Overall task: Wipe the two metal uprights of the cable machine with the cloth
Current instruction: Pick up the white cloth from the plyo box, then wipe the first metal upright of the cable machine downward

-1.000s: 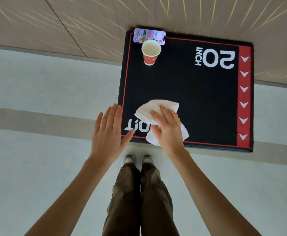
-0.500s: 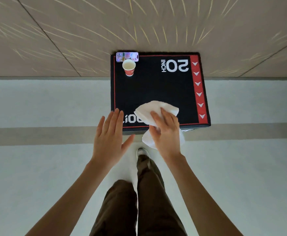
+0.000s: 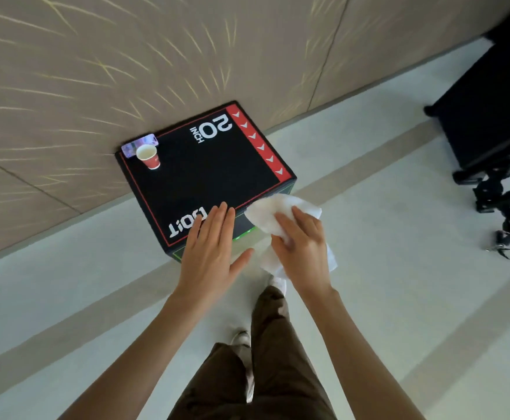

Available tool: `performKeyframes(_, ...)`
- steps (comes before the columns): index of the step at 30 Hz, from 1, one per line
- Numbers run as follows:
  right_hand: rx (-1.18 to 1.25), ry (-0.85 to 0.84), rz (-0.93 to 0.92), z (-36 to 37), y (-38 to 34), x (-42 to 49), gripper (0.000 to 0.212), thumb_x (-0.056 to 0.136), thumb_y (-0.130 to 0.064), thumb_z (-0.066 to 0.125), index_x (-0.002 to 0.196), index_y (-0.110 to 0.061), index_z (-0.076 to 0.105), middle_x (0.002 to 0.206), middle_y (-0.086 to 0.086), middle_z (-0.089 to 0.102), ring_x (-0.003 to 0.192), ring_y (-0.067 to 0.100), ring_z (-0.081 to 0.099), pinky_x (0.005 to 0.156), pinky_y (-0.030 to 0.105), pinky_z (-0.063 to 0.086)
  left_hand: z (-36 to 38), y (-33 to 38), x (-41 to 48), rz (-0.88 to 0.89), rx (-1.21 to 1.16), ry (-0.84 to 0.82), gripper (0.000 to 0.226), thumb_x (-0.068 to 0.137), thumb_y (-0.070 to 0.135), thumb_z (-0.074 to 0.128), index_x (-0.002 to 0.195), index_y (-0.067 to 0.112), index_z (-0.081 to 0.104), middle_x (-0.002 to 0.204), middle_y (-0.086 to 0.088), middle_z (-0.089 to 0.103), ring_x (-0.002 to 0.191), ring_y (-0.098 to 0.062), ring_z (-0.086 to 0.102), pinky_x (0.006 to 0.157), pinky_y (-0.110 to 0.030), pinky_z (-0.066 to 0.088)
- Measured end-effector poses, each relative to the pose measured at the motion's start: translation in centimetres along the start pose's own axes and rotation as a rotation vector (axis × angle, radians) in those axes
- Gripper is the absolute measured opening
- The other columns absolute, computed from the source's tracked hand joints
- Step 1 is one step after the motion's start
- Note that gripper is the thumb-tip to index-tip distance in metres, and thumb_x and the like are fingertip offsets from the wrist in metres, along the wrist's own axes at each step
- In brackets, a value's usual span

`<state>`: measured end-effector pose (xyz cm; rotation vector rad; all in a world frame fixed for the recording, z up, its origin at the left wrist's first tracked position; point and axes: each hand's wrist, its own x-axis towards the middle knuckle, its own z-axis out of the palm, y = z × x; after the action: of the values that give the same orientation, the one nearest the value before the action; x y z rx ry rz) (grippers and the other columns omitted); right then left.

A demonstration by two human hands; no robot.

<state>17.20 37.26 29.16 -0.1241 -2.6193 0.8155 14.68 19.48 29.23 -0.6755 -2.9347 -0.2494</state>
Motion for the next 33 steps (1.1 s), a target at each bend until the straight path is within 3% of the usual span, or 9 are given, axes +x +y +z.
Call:
performKeyframes(4, -0.031, 0.093, 0.121, -5.0, 1.9, -2.8, 0.035, 0.075, -0.010, 0.066, 0.110, -0.012, 0.069, 0.115, 0.017, 0.061, 0.103, 0.034, 0.052, 0.087, 0.040, 0.047, -0.8, 4.4, 0.8, 0.175, -0.036, 0.018, 0.074, 0.093, 0.055, 0.041, 0.137, -0.004, 0.050, 0.141, -0.022, 0.052, 0.129, -0.035, 0.053, 0.107, -0.052, 0.042)
performKeyframes(11, -0.112, 0.290, 0.285, -13.2, 5.3, -7.4, 0.039, 0.067, -0.005, 0.066, 0.105, -0.009, 0.070, 0.109, 0.017, 0.064, 0.099, 0.024, 0.044, 0.086, 0.028, 0.039, -1.7, 13.8, 1.4, 0.409, -0.101, 0.016, 0.075, 0.091, 0.055, 0.042, 0.138, -0.004, 0.048, 0.143, -0.021, 0.051, 0.131, -0.034, 0.050, 0.113, -0.046, 0.027)
performKeyframes(16, -0.168, 0.394, 0.414, -18.6, 8.9, -12.0, 0.040, 0.068, -0.008, 0.067, 0.107, -0.012, 0.070, 0.112, 0.018, 0.064, 0.100, 0.026, 0.046, 0.083, 0.037, 0.046, -1.6, 21.1, 1.0, 0.556, -0.117, 0.030, 0.075, 0.090, 0.054, 0.043, 0.136, -0.005, 0.050, 0.141, -0.022, 0.052, 0.130, -0.033, 0.052, 0.111, -0.049, 0.031)
performKeyframes(23, -0.216, 0.523, 0.555, -26.7, 14.5, -18.0, 0.038, 0.068, -0.009, 0.066, 0.105, -0.012, 0.071, 0.111, 0.016, 0.064, 0.099, 0.023, 0.043, 0.085, 0.033, 0.041, -0.9, 33.2, -0.5, 0.684, -0.193, 0.042, 0.075, 0.092, 0.055, 0.043, 0.140, -0.004, 0.045, 0.143, -0.021, 0.050, 0.133, -0.031, 0.044, 0.111, -0.048, 0.029)
performKeyframes(29, -0.287, 0.606, 0.579, -34.8, 21.0, -22.7, 0.033, 0.067, -0.007, 0.067, 0.099, -0.011, 0.073, 0.107, 0.015, 0.066, 0.095, 0.023, 0.043, 0.084, 0.024, 0.033, -0.5, 43.8, -1.6, 0.735, -0.205, 0.035, 0.074, 0.093, 0.055, 0.042, 0.138, -0.004, 0.048, 0.142, -0.022, 0.051, 0.130, -0.034, 0.051, 0.110, -0.047, 0.030)
performKeyframes(33, -0.314, 0.627, 0.578, -39.4, 25.1, -25.6, 0.028, 0.074, -0.014, 0.062, 0.100, -0.011, 0.073, 0.107, 0.014, 0.065, 0.094, 0.022, 0.043, 0.080, 0.031, 0.042, -0.1, 50.2, -2.5, 0.741, -0.198, 0.034, 0.075, 0.093, 0.056, 0.040, 0.139, -0.004, 0.048, 0.143, -0.021, 0.050, 0.131, -0.034, 0.050, 0.113, -0.045, 0.027)
